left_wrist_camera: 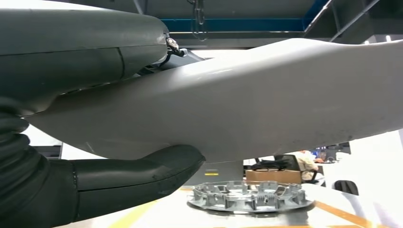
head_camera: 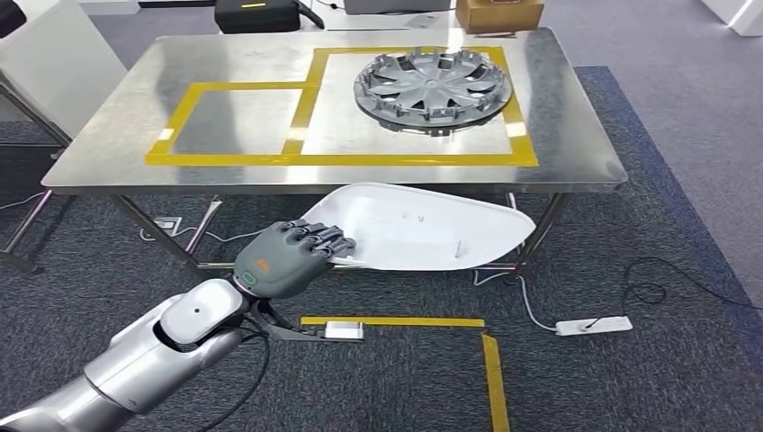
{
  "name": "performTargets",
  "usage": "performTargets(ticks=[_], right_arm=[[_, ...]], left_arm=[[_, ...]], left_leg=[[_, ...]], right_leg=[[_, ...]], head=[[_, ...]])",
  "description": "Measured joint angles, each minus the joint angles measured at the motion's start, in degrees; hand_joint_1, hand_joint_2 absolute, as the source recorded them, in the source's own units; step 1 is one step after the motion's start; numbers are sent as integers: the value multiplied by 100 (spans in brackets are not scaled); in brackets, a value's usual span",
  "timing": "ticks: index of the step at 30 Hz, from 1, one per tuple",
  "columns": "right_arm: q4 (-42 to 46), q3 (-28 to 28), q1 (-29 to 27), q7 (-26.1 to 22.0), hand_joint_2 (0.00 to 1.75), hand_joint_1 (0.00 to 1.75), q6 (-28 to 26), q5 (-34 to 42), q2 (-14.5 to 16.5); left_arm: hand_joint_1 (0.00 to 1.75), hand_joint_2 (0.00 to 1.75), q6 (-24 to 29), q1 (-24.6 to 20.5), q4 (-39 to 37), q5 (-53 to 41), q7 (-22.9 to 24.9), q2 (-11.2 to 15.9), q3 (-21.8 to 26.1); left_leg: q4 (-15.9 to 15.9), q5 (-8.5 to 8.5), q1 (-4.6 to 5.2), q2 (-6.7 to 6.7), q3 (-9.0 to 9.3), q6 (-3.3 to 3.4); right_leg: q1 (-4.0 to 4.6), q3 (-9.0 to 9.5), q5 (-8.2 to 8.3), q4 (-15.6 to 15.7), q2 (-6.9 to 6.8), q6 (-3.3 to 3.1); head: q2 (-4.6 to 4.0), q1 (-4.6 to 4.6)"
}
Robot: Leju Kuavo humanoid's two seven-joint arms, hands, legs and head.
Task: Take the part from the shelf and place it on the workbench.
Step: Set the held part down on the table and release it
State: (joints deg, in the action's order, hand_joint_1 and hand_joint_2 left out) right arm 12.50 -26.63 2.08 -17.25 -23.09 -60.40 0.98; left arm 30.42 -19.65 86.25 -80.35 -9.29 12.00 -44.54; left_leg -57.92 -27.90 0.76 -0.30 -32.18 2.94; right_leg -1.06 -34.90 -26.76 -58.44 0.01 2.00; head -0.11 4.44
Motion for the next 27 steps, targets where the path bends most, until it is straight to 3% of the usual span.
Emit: performTargets(ticks=[3,6,8,27], right_arm=[[0,-4,2,3,175,0,4,-3,0],[0,-5,2,2,175,0,7,-5,0],[0,-5,3,2,175,0,7,-5,0],[0,-4,29,46,175,0,15,-125,16]], left_arm=[[175,175,0,0,0,-1,0,1,0],[175,175,0,1,0,-3,0,3,0],[175,175,0,2,0,-4,0,2,0],[175,175,-179,31,-34,-61,174,121,70]], left_leg=[[12,10,-10,0,1,-44],[22,12,-25,-1,0,-170],[23,13,-29,-1,0,-207],[-7,4,0,-1,-7,-193]], right_leg=[[15,0,-6,-5,-3,-22],[22,-1,-7,-10,-9,-25],[23,1,-6,-11,-12,-27],[-9,16,0,-7,-19,-21]], head=[[0,-1],[0,-3],[0,-4],[0,-4]])
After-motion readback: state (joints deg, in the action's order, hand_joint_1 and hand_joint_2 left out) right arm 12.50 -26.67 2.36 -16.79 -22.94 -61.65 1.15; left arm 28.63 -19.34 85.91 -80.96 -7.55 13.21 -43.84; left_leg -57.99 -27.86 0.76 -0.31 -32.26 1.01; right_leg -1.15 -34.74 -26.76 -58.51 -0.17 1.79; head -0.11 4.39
